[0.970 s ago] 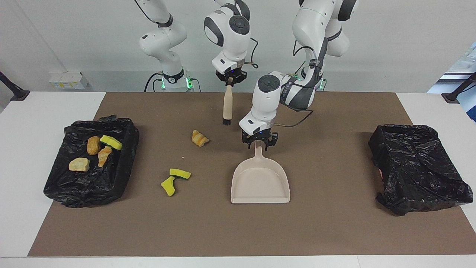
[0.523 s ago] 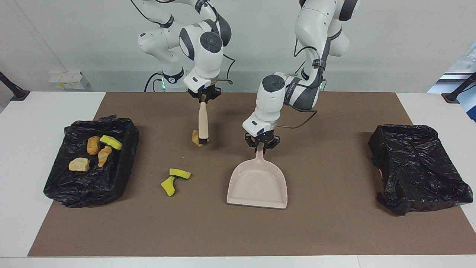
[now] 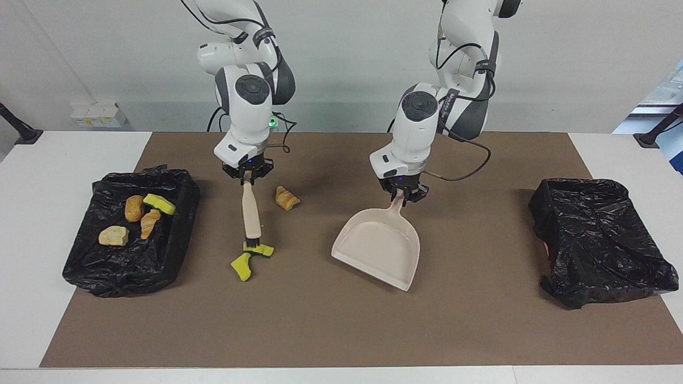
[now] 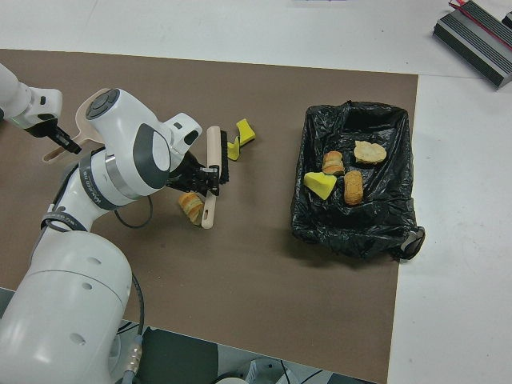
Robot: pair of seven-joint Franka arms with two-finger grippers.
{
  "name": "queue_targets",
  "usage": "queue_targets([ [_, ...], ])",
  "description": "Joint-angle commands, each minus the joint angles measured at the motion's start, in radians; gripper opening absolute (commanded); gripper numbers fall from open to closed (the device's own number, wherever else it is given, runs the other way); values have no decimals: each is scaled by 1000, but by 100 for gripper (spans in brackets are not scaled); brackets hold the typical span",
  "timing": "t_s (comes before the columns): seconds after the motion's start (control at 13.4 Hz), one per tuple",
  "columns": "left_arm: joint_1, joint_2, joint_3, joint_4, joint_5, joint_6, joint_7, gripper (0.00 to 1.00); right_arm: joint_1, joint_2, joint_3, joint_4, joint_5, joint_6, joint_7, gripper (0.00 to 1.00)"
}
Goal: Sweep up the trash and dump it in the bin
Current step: 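Position the dustpan with the left gripper while the right gripper grasps the brush, then sweep the yellow sponges into the dustpan with the right gripper's brush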
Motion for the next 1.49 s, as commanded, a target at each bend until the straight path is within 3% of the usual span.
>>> queue_targets([
  [0.0,-2,-47,-7,-42,26,-48,93,0,-97,81,12,33,-67,111,-75,0],
  [0.3,-48,-119,-10,-154,43,-28,193,0,-158,158,12,19,-94,222,-90,0],
  [0.6,-133,-210,-11,-317,71,40,251,0,-139,152,21,7,-90,201,-96,0],
  [1.12,-181,-199,-13,-340,82,54,250,0,47,138,24,-46,-21,156,-112,0],
  [1.42,-178,-196,-13,-375,83,113,251,0,183,112,25,-44,206,79,-109,0],
])
